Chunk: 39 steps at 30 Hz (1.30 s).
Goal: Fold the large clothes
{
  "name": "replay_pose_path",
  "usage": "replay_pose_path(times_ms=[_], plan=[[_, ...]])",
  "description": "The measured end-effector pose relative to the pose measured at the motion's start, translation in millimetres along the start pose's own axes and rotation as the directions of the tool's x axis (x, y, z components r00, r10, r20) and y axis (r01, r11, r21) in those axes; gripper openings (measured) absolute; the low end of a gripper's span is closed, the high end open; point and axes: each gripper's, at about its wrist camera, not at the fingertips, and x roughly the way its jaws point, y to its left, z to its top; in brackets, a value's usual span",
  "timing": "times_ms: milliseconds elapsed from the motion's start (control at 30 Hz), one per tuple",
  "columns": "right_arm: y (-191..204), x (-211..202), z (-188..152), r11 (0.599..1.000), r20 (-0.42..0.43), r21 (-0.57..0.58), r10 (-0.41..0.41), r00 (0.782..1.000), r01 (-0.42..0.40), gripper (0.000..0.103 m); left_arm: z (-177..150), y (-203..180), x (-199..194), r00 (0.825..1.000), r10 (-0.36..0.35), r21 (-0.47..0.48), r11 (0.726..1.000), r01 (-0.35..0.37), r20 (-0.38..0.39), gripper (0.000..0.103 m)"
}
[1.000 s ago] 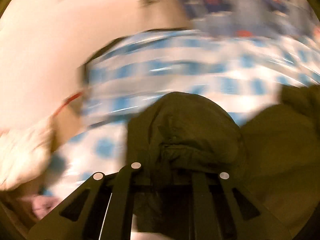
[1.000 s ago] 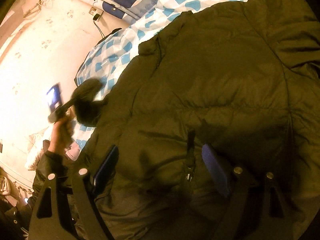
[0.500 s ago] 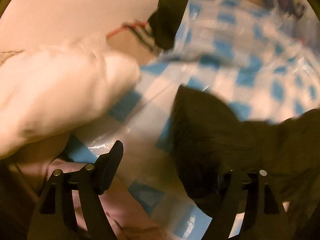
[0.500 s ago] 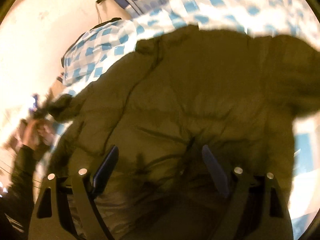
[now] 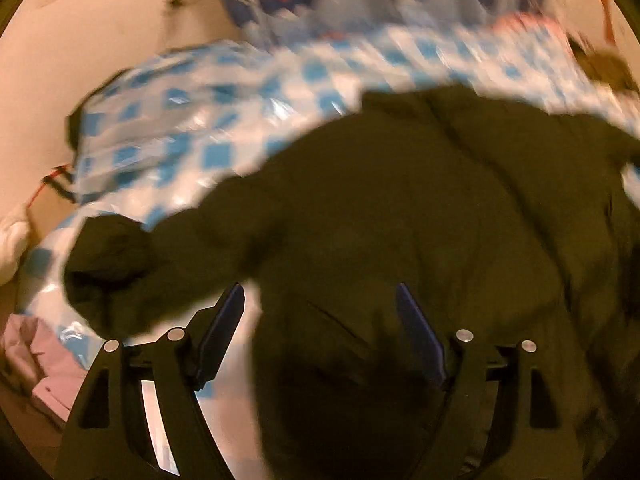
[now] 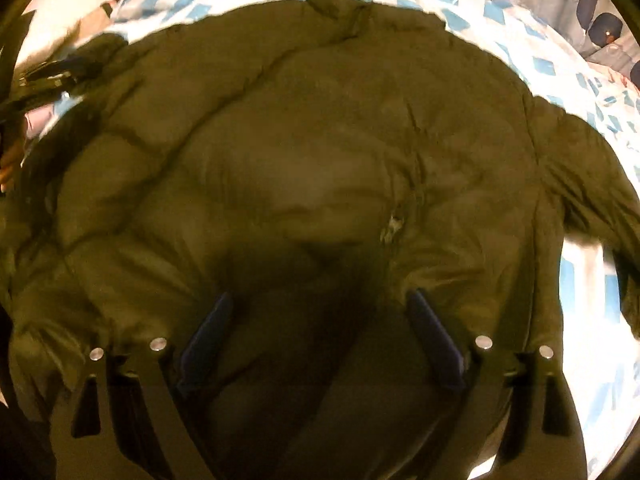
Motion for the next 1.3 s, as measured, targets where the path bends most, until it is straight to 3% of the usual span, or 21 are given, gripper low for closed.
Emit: replay_pose_path(times_ms=[67,133,200,300,467,567,667,700,733,833,867,933,967,1000,1067,1100,1133,1200,1300], plan=[[-2.0,10.6,-11.4,0.999,-0.043,-0.037,-0.020,0.999,0.019,0.088,-33.0,-18.2,36.8,0.989,0.002,0.092,0.996,0.012,-0.150,0.078],[-6.2,11.6,-15.8,0.999,-0.079,-0.040,0.010,0.997,-0.013,0.088,-53.0,-6.1,42.1,0.989,-0.051,0.038,0.998,0.057,-0.142,0.087],[-10.8,-4.6,-18.4,0.999,-0.072,-0.030,0.010,0.997,-0.012,0.088,-56.5,10.2,33.3,0.979,-0.078,-0.029,0.997,0.073,-0.187,0.087],[-20.5,-38.4,-32.1,1.000,-0.003,0.023,0.013,1.000,-0.013,0.088,-61.7,21.9,-10.6,0.992,-0.034,-0.038,0.999,0.029,-0.125,0.087],[-27.4,-92.3,-78.7,0.979,0.093,0.182,0.071,0.993,-0.087,0.092,-102.7,46.3,-101.5,0.990,-0.143,-0.189,0.972,0.137,-0.018,0.087],[-3.1,-119.0,-111.9,0.981,0.160,0.189,0.002,0.987,-0.033,0.093,-139.4,45.7,-141.1,0.978,-0.207,-0.258,0.946,0.199,-0.007,0.087],[55.2,-135.9,-145.8,0.995,0.263,0.097,-0.062,0.963,0.038,0.096,-175.3,43.2,-170.0,0.972,-0.236,-0.282,0.933,0.223,-0.014,0.087],[73.0,-136.0,-152.2,0.994,0.285,0.061,-0.105,0.953,0.091,0.096,-185.2,38.0,-175.0,0.974,-0.224,-0.276,0.938,0.209,-0.024,0.087],[99.9,-131.9,-158.1,0.982,0.324,0.005,-0.179,0.929,0.188,0.096,-194.6,33.0,-177.6,0.978,-0.205,-0.271,0.944,0.188,-0.036,0.087],[138.8,-103.9,-153.3,0.909,0.384,-0.022,-0.376,0.843,0.416,0.096,-214.9,11.7,-179.6,0.986,-0.152,-0.254,0.958,0.132,-0.064,0.087],[140.2,-92.7,-146.9,0.902,0.381,0.005,-0.402,0.833,0.432,0.096,-216.6,2.3,-176.0,0.990,-0.124,-0.236,0.966,0.104,-0.070,0.087],[138.4,-74.7,-131.9,0.894,0.368,0.038,-0.427,0.826,0.446,0.096,-213.2,-16.3,-166.4,0.996,-0.047,-0.179,0.983,0.033,-0.072,0.087],[135.0,-68.2,-123.6,0.881,0.375,0.068,-0.457,0.806,0.468,0.096,-209.1,-24.1,-160.2,0.997,0.006,-0.148,0.989,-0.016,-0.071,0.087],[128.2,-65.3,-116.6,0.875,0.360,0.103,-0.477,0.802,0.474,0.096,-200.4,-36.5,-145.1,0.992,0.103,-0.084,0.991,-0.108,-0.068,0.087],[89.3,-81.2,-113.4,0.887,0.341,0.281,-0.449,0.826,0.367,0.096,-189.4,-36.3,-129.3,0.971,0.231,-0.078,0.969,-0.235,-0.056,0.087],[69.8,-95.5,-120.1,0.880,0.353,0.367,-0.432,0.830,0.302,0.096,-183.1,-24.4,-125.9,0.962,0.267,-0.134,0.953,-0.273,-0.055,0.087],[44.0,-118.5,-134.4,0.837,0.365,0.481,-0.462,0.808,0.262,0.096,-179.8,-6.3,-129.3,0.963,0.265,-0.223,0.937,-0.269,-0.049,0.088],[15.4,-150.5,-159.1,0.768,0.364,0.584,-0.537,0.761,0.262,0.096,-180.0,24.8,-142.3,0.958,0.285,-0.345,0.897,-0.277,-0.028,0.089],[-7.7,-182.3,-193.8,0.712,0.347,0.648,-0.592,0.727,0.271,0.096,-190.2,57.8,-158.1,0.961,0.277,-0.451,0.855,-0.254,-0.016,0.090]])
